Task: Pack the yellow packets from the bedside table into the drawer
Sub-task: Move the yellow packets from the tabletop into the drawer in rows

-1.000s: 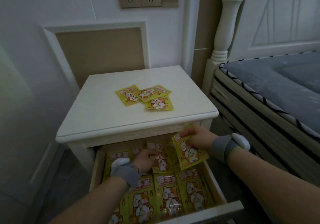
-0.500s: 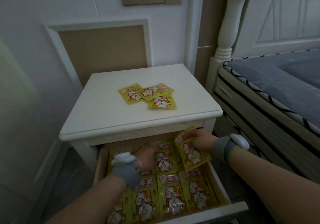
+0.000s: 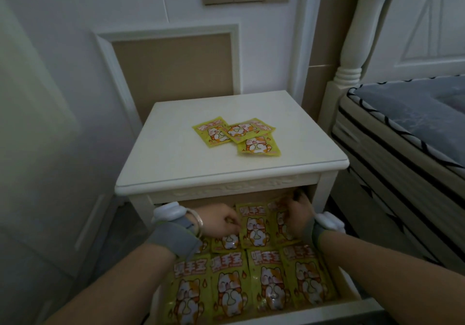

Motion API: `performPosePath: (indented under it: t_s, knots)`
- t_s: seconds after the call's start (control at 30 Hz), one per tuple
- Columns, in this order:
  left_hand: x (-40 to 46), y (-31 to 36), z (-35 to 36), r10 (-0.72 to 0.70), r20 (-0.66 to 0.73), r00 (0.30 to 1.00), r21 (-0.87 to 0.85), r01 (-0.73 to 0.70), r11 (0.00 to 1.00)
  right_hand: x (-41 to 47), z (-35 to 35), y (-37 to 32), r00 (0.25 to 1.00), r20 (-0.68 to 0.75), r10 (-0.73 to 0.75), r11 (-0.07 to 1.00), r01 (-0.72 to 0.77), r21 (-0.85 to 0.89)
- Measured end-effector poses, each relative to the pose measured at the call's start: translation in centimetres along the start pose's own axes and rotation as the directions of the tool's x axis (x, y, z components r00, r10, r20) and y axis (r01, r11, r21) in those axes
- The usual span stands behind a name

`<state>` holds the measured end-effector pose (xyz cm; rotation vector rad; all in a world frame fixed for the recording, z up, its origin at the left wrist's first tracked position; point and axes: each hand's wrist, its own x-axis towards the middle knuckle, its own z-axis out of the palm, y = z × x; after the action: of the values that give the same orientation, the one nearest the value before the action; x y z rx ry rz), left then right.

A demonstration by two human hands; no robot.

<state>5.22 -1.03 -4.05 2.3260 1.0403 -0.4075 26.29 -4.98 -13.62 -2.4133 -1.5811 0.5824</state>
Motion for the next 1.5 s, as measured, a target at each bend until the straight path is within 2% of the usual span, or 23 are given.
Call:
performPosePath:
  t_s: [0.1,0.2,0.27,0.43,0.6,0.67,0.77,0.87,0.97,1.1,1.2,1.27,1.3,1.4,1.5]
  knots:
    - [-0.8,-0.7,-0.2,-0.008,0.0,1.0,-0.006,0.008,1.0,-0.6,0.7,-0.7,0.997,0.067,0.036,0.985,-0.024,-0.173]
    - [-1.3,-1.3,-0.3,-0.002,-0.016,1.0,0.002,0.002,1.0,-1.2,0.5,-0.8,0.994,0.067,-0.083,0.895,0.103,-0.434]
    - [-1.6,-1.5,-0.4,-0.006,-0.01,1.0,0.014,0.006,1.0,-1.4,0.2,-0.6,0.989,0.087,-0.118,0.851,0.146,-0.504]
    - [-2.2,-1.6,-0.5,-0.027,-0.006,1.0,0.012,0.027,1.0,-1.7,0.1,-1.2,0.984,0.177,-0.026,0.922,0.092,-0.377]
    - [-2.4,-1.4,-0.7,-0.036,-0.031,0.999,-0.018,0.036,0.999,-2.1,0.3,-2.4,0.978,0.192,0.083,0.905,0.007,-0.425]
    - [-2.6,-1.2,-1.1,-0.023,-0.064,0.998,-0.02,0.021,1.0,-2.5,-0.8,-3.2,0.983,0.18,0.028,0.902,0.053,-0.429]
    - [-2.9,-0.9,-2.1,-0.004,-0.185,0.983,-0.044,-0.004,0.999,-3.1,-4.1,-4.6,0.982,0.158,-0.107,0.93,0.155,-0.333]
    - [-2.9,-0.6,-3.7,0.042,-0.328,0.944,-0.173,-0.103,0.98,-4.5,-7.8,-6.7,0.977,-0.025,-0.21,0.944,0.196,-0.265]
    - [-3.1,-0.1,-5.2,0.077,-0.438,0.896,-0.313,-0.232,0.921,-5.8,-10.9,-7.9,0.939,-0.234,-0.25,0.963,0.217,-0.161]
    - [-2.0,0.3,-6.6,0.018,-0.636,0.771,-0.362,-0.32,0.876,-5.7,-13.7,-7.8,0.861,-0.45,-0.238,0.971,0.213,-0.105]
    - [0.4,-0.3,-7.1,0.001,-0.729,0.685,-0.219,-0.234,0.947,-4.4,-13.5,-7.2,0.846,-0.461,-0.267,0.961,0.269,-0.063]
    - [2.6,-0.8,-7.9,0.009,-0.755,0.656,-0.139,-0.172,0.975,-3.3,-13.1,-6.7,0.845,-0.43,-0.318,0.945,0.318,-0.075]
    - [4.4,-0.5,-8.9,0.008,-0.758,0.652,-0.116,-0.147,0.982,-2.4,-13.3,-6.3,0.838,-0.43,-0.334,0.939,0.333,-0.081]
    - [7.3,-0.7,-10.7,-0.107,-0.746,0.657,-0.16,-0.02,0.987,-1.2,-12.5,-6.8,0.83,-0.375,-0.414,0.908,0.404,-0.109]
    - [9.2,-0.7,-12.2,-0.2,-0.722,0.662,-0.179,0.101,0.979,-0.4,-11.6,-7.4,0.864,-0.256,-0.435,0.901,0.415,-0.128]
